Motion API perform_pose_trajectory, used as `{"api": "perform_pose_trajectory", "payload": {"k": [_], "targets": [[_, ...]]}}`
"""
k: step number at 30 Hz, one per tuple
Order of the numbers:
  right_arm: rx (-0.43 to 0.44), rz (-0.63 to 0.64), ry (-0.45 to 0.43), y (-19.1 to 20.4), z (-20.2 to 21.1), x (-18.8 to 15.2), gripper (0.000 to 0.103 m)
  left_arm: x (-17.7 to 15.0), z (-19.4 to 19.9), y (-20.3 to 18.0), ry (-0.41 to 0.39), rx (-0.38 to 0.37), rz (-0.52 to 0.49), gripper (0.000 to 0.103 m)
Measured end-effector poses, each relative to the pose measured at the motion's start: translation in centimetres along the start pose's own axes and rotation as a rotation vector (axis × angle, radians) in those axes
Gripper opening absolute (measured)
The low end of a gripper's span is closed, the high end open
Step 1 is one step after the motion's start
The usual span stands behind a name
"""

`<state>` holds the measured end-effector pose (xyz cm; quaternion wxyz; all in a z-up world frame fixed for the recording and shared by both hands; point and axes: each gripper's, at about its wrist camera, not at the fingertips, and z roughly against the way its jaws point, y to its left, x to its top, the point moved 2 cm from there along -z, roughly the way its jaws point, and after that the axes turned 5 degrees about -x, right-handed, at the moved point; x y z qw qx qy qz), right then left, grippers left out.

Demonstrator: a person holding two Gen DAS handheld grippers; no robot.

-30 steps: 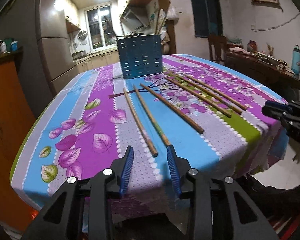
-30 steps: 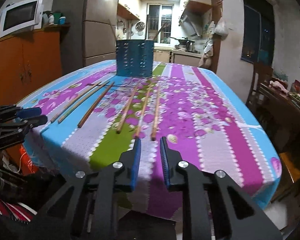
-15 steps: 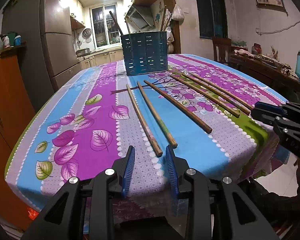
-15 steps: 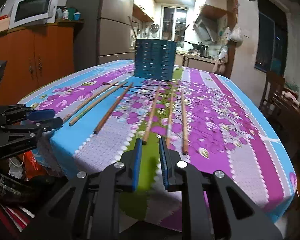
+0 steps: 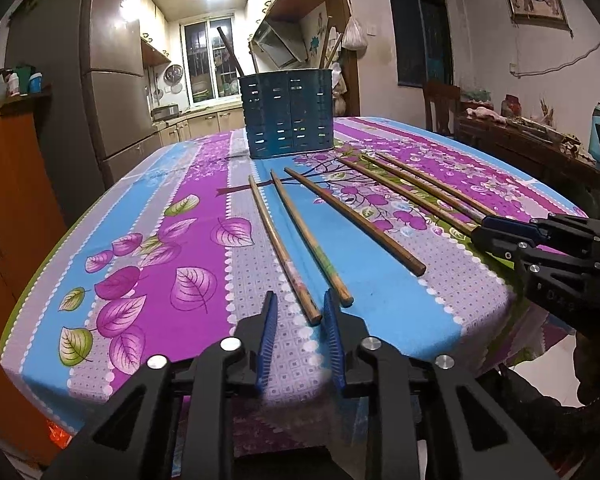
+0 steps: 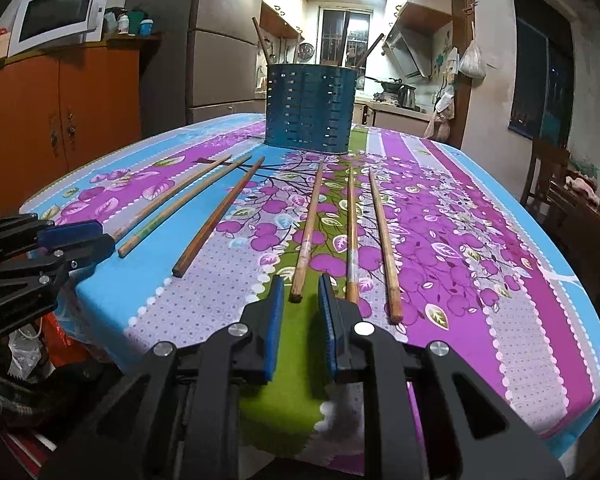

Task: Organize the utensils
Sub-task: 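Withdraw both tools and move them back to the remaining chopsticks, then close the left tool on a chopstick while the right tool grasps another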

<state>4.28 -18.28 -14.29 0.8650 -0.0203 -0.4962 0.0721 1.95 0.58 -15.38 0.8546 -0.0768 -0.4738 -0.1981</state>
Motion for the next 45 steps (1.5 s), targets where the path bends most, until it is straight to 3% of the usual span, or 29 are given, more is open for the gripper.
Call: {"api": "perform_pose_trajectory", "payload": {"k": [24, 45], "targets": [[0.015, -0.05, -0.008, 0.4, -0.4, 0.2, 0.006, 0.1, -0.3, 0.6, -0.029, 0.015, 0.024, 0.009], [0.0, -0.02, -0.074, 0.5, 1.2, 2.4, 0.005, 1.2, 3.4, 3.2, -0.145, 0.143, 0.063, 0.007]]}}
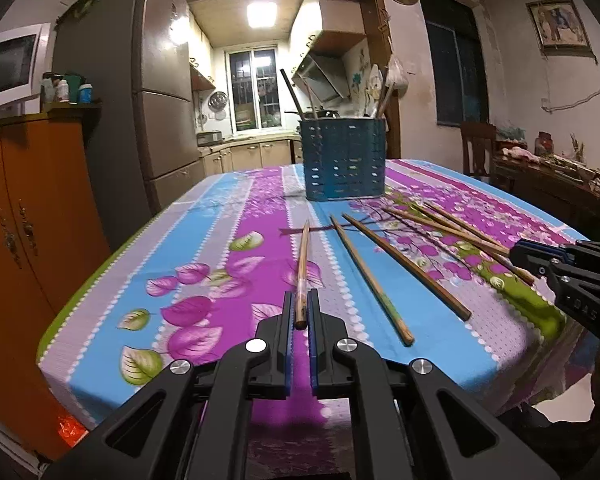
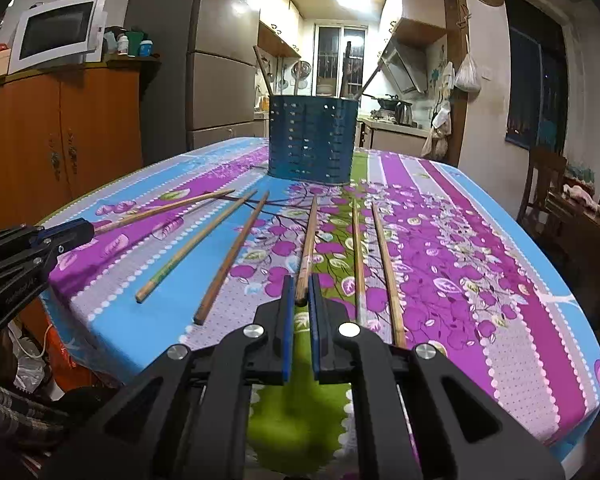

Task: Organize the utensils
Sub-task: 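Close the left tool on a chopstick while the right tool grasps another, then lift both chopsticks and carry them down into the blue holder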

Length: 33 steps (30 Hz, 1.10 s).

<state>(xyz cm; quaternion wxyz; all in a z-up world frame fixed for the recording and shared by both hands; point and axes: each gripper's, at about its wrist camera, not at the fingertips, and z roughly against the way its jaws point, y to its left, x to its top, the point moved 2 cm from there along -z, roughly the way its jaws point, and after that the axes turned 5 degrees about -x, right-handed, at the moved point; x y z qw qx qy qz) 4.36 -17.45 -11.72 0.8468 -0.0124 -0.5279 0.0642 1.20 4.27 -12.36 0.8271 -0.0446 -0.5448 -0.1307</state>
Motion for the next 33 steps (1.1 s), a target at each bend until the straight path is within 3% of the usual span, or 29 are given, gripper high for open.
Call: {"api": "perform_pose_trajectory", "payload": {"k": [10, 20, 33], "targets": [[0.02, -0.01, -0.057, -0.3, 2.0, 2.5, 0.005, 3.0, 2.3, 0.9, -0.085, 0.0, -0.009, 0.007], [0.06, 0.006, -0.15, -1.2, 2.9, 7.9, 0.005, 9.0, 3.7, 3.0, -0.194, -0.069, 0.036, 0.007], [0.13, -0.004, -0.217, -2.9, 1.7, 15.2, 0.005, 17.4, 2.2, 3.6, -0.28, -0.138, -0.03, 0.007]]}}
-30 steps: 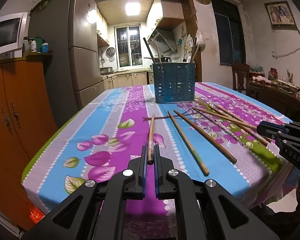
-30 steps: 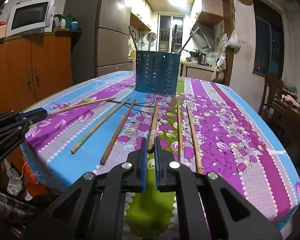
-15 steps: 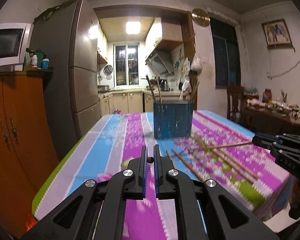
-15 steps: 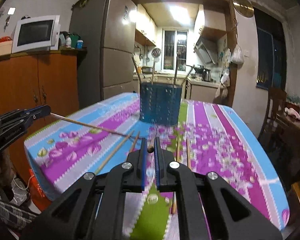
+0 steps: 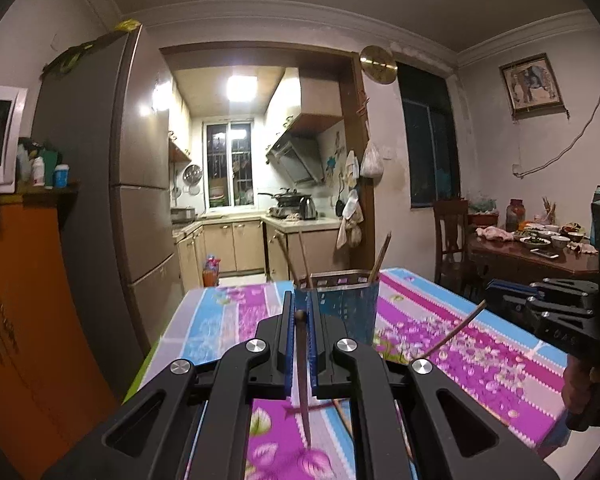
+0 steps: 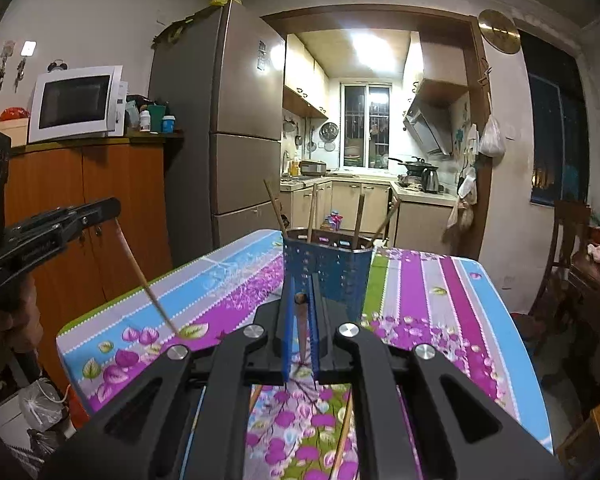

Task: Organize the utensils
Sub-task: 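Lift both chopsticks and carry them down into the blue holder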

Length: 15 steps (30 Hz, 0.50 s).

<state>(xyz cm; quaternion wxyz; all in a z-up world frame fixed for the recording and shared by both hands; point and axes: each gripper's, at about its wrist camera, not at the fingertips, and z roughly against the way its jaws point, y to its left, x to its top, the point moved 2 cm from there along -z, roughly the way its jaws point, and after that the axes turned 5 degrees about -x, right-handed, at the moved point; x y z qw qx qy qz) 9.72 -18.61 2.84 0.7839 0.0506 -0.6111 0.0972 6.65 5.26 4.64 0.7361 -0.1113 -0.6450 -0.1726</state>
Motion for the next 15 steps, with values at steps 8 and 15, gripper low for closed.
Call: {"api": "perform_pose_trajectory", "payload": {"k": [8, 15], "targets": [[0.077, -0.041, 0.019, -1.0, -1.7, 2.6, 0.005, 2.2, -1.4, 0.0, -0.006, -0.041, -0.004, 0.007], [0.103, -0.031, 0.018, -0.5, -2.1, 3.6, 0.005, 3.0, -1.8, -0.2, -0.012, -0.057, -0.012, 0.007]]}}
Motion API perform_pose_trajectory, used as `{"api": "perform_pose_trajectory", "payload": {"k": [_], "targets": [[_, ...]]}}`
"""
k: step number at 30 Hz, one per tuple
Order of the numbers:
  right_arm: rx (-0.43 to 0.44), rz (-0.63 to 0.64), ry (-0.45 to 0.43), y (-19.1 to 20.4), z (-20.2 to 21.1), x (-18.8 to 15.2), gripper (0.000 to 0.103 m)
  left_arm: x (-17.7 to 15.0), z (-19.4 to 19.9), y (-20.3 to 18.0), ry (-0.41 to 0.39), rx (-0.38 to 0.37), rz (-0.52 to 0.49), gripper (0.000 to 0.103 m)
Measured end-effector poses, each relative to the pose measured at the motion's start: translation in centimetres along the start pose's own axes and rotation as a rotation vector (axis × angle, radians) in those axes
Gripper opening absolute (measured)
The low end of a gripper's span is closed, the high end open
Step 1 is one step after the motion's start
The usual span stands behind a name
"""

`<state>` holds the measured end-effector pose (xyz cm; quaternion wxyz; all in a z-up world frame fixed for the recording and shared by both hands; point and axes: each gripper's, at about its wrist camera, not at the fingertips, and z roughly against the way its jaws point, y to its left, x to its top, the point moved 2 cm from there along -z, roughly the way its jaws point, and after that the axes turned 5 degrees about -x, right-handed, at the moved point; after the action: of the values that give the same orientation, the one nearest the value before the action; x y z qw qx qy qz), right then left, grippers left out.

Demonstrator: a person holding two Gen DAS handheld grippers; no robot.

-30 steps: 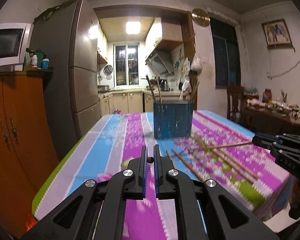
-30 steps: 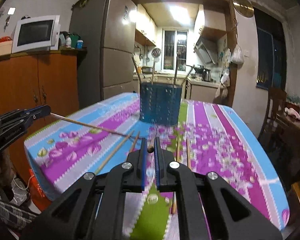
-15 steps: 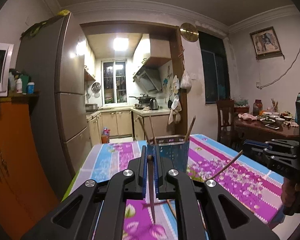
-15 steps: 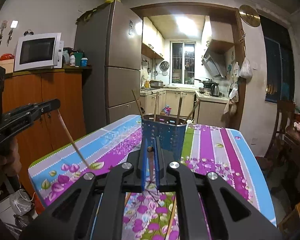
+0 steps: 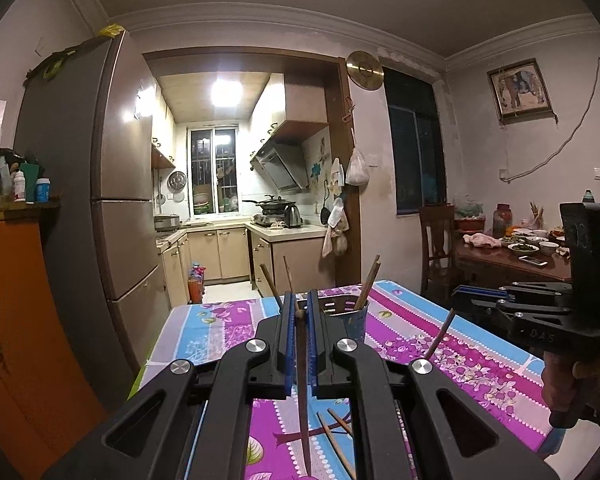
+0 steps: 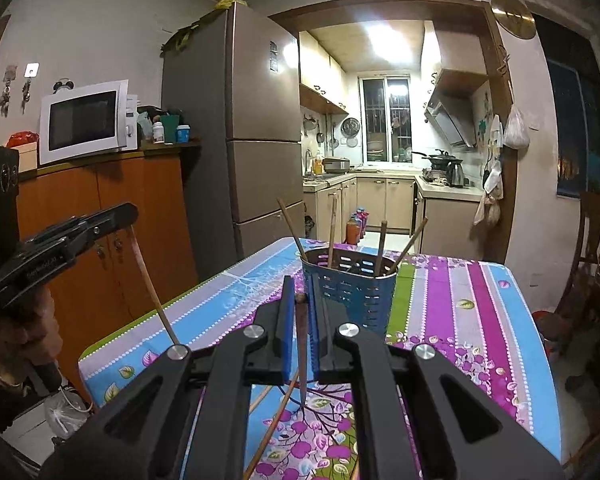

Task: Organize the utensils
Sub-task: 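Lift both chopsticks and carry them down into the blue holder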

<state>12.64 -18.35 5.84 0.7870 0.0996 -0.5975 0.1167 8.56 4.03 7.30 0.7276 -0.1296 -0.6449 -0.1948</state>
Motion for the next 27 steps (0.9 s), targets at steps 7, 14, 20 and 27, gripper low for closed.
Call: {"api": "perform_pose_trajectory", "payload": {"k": [7, 14, 20, 27], "targets": [[0.008, 0.004, -0.01, 0.5, 0.0, 0.9, 0.005, 0.4, -0.1, 0.5, -0.003, -0.012, 0.009, 0.007], [0.008, 0.017, -0.029, 1.0, 0.5, 1.7, 0.005, 0.6, -0.4, 0.9, 0.004, -0.025, 0.029, 0.007], [0.008, 0.022, -0.032, 0.9, 0.3, 2.3, 0.005, 0.5, -1.6, 1.8, 0.027, -0.039, 0.061, 0.007], [0.009, -0.002, -0.065, 0.0, -0.5, 4.9, 0.005, 3.8, -5.1, 2.0, -0.001, -0.088, 0.093, 0.007]]}}
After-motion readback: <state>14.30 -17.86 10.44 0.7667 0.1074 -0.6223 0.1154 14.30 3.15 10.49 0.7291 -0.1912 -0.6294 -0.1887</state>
